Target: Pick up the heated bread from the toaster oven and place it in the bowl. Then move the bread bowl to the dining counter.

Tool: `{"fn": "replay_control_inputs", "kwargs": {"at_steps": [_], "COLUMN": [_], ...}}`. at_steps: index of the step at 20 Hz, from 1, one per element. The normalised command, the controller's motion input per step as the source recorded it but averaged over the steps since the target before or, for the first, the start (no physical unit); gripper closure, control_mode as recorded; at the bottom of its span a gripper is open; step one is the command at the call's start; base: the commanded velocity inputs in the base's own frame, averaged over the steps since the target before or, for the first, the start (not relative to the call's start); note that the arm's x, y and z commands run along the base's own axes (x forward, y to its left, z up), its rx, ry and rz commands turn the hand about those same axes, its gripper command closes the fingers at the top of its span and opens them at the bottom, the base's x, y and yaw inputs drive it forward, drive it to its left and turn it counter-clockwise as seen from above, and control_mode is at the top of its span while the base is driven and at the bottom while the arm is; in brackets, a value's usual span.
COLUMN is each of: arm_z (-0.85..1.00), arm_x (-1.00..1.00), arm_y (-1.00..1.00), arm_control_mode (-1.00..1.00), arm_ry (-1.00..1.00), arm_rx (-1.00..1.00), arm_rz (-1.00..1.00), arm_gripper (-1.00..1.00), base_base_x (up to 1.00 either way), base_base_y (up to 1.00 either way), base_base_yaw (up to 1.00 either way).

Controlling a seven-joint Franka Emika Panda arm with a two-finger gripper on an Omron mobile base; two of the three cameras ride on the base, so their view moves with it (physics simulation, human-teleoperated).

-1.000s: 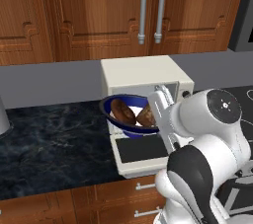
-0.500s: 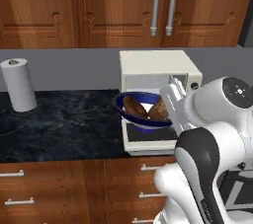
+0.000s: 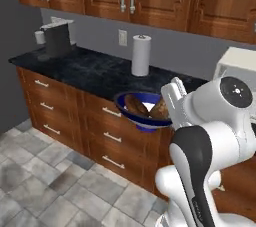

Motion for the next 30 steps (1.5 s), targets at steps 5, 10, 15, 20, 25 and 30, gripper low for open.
{"fn": "replay_control_inputs", "kwargs": {"at_steps": [5,10,15,20,25,30], "arm_z": [0.00,0.00,0.00,0.00,0.00,0.00], "arm_x": [0.00,0.00,0.00,0.00,0.00,0.00], "arm_y": [0.00,0.00,0.00,0.00,0.00,0.00], "arm_control_mode": [1.00,1.00,1.00,1.00,1.00,1.00], "arm_ry": [0.00,0.00,0.00,0.00,0.00,0.00], "arm_rx": [0.00,0.00,0.00,0.00,0.00,0.00], "arm_rz": [0.00,0.00,0.00,0.00,0.00,0.00], "arm_gripper": [1.00,1.00,1.00,1.00,1.00,1.00], "base_base_x": [0.00,0.00,0.00,0.00,0.00,0.31], "base_base_y": [0.00,0.00,0.02,0.21,0.37,0.26], "base_base_yaw": [1.00,1.00,1.00,0.96,0.90,0.80]}}
